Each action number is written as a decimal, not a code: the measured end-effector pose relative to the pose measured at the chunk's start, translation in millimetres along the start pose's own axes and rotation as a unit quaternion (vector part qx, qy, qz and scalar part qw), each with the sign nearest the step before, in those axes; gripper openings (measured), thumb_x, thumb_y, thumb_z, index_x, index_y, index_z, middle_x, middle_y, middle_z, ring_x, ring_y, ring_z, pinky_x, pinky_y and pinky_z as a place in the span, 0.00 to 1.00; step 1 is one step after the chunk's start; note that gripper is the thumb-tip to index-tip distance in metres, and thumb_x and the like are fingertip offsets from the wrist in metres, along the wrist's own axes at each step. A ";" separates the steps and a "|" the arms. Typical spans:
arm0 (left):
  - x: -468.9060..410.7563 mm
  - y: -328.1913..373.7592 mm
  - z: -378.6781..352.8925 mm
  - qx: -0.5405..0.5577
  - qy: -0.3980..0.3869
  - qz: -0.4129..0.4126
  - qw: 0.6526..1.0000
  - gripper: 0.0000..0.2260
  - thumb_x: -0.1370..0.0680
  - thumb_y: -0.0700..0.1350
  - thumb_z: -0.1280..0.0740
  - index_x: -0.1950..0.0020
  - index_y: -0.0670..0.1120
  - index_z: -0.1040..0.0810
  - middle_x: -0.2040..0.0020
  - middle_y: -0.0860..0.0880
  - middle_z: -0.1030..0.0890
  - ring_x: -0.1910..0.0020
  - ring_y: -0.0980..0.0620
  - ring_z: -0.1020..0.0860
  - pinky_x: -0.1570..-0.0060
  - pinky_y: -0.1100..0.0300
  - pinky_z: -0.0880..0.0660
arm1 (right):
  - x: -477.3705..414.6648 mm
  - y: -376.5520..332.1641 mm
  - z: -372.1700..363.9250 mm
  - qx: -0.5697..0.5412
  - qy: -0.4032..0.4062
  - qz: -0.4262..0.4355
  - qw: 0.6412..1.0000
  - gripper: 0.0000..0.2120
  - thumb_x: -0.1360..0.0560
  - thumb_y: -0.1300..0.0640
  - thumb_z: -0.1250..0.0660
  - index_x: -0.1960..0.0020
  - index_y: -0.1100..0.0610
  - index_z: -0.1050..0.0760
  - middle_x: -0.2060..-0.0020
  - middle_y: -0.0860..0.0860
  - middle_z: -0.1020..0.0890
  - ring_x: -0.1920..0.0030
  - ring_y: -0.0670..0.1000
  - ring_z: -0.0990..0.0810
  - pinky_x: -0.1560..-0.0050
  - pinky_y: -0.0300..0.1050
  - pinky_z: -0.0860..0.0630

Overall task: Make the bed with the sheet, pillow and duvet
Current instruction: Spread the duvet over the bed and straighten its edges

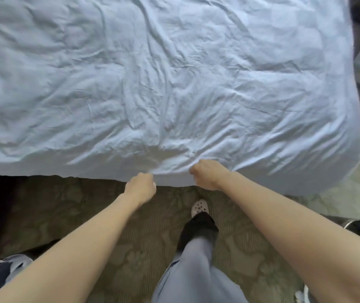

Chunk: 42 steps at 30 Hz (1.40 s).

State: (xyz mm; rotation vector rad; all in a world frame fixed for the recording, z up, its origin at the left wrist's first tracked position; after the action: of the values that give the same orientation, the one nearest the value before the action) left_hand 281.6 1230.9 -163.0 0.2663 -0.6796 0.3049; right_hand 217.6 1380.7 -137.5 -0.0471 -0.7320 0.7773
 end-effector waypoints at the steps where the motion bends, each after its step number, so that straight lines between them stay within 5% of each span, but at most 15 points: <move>1: 8.4 -1.4 19.1 0.025 0.015 -0.001 1.000 0.09 0.21 0.39 0.46 0.59 0.40 0.32 0.61 0.45 0.29 0.61 0.45 0.29 0.64 0.57 0.35 | 9.1 -8.8 15.9 -0.001 0.024 -0.013 1.000 0.07 0.24 0.67 0.47 0.57 0.61 0.32 0.56 0.59 0.26 0.56 0.59 0.27 0.59 0.46 0.34; 7: 70.1 -1.7 157.0 0.134 0.140 -0.020 0.981 0.13 0.23 0.38 0.44 0.68 0.40 0.34 0.68 0.46 0.31 0.68 0.47 0.32 0.72 0.58 0.40 | 61.3 -69.4 139.4 -0.037 0.159 -0.089 0.983 0.10 0.24 0.66 0.47 0.61 0.61 0.29 0.51 0.61 0.24 0.53 0.59 0.28 0.56 0.47 0.34; 10: 98.6 -4.9 228.1 0.151 0.199 -0.032 0.968 0.11 0.23 0.38 0.44 0.57 0.37 0.24 0.55 0.39 0.22 0.57 0.41 0.25 0.61 0.59 0.34 | 77.6 -96.3 200.7 -0.051 0.235 -0.103 0.965 0.14 0.23 0.65 0.47 0.45 0.64 0.24 0.46 0.61 0.23 0.46 0.62 0.25 0.48 0.49 0.28; 15: 123.5 -24.3 330.3 0.173 0.284 -0.076 0.940 0.13 0.23 0.39 0.43 0.48 0.37 0.21 0.47 0.39 0.20 0.47 0.40 0.24 0.55 0.58 0.31 | 79.9 -139.2 286.5 -0.049 0.328 -0.130 0.934 0.12 0.24 0.65 0.44 0.47 0.65 0.24 0.49 0.62 0.22 0.49 0.63 0.24 0.51 0.48 0.28; 23: 129.9 -128.6 427.5 0.178 0.327 -0.086 0.924 0.13 0.22 0.39 0.44 0.48 0.36 0.21 0.48 0.38 0.20 0.49 0.39 0.22 0.50 0.54 0.26 | 26.1 -230.7 370.3 -0.134 0.395 -0.138 0.898 0.15 0.25 0.65 0.45 0.45 0.65 0.23 0.47 0.61 0.21 0.47 0.61 0.23 0.46 0.50 0.26; 27: 121.3 -150.7 445.4 0.171 0.313 -0.089 0.930 0.13 0.23 0.38 0.44 0.53 0.37 0.21 0.51 0.39 0.20 0.50 0.39 0.23 0.52 0.55 0.27 | 12.5 -249.6 382.5 -0.155 0.395 -0.141 0.894 0.15 0.24 0.64 0.45 0.45 0.64 0.23 0.46 0.60 0.20 0.45 0.61 0.24 0.44 0.51 0.26; 29: 115.7 -141.0 446.8 0.166 0.304 -0.102 0.933 0.12 0.23 0.38 0.44 0.65 0.39 0.26 0.62 0.42 0.23 0.57 0.41 0.24 0.58 0.56 0.30 | 15.9 -240.5 381.8 -0.162 0.391 -0.159 0.892 0.15 0.24 0.62 0.45 0.44 0.62 0.23 0.45 0.59 0.21 0.44 0.60 0.24 0.45 0.49 0.26; 31: 110.9 -118.4 441.5 0.170 0.291 -0.123 0.933 0.11 0.24 0.37 0.44 0.66 0.39 0.30 0.67 0.46 0.28 0.64 0.45 0.28 0.61 0.58 0.33 | 26.7 -220.4 376.7 -0.179 0.390 -0.182 0.885 0.15 0.24 0.62 0.44 0.43 0.59 0.22 0.43 0.58 0.21 0.44 0.59 0.24 0.47 0.46 0.28; 40: 102.7 72.1 358.1 0.168 0.196 -0.223 0.940 0.08 0.22 0.39 0.43 0.56 0.43 0.26 0.55 0.44 0.25 0.56 0.46 0.28 0.56 0.60 0.33 | 132.3 -65.4 305.8 -0.229 0.390 -0.294 0.842 0.15 0.24 0.62 0.44 0.44 0.58 0.22 0.43 0.57 0.21 0.43 0.58 0.24 0.45 0.46 0.28; 42: 104.3 121.7 331.5 0.177 0.175 -0.228 0.941 0.11 0.22 0.39 0.43 0.48 0.40 0.22 0.47 0.41 0.22 0.48 0.43 0.25 0.52 0.59 0.32 | 162.8 -23.0 284.7 -0.239 0.386 -0.307 0.836 0.15 0.24 0.62 0.44 0.44 0.59 0.22 0.43 0.58 0.21 0.43 0.58 0.24 0.45 0.46 0.27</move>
State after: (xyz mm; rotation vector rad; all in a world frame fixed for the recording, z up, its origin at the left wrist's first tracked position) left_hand 125.0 1250.8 169.6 0.6842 -0.1914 0.0217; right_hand 134.8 1407.8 179.5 -0.5269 -0.1108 -0.0941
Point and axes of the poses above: each hand's wrist, its own x-axis away from the middle knuckle, its own z-axis out of the back of the hand, y = z × x, the point moved 6 cm from there along -x, towards the middle knuckle
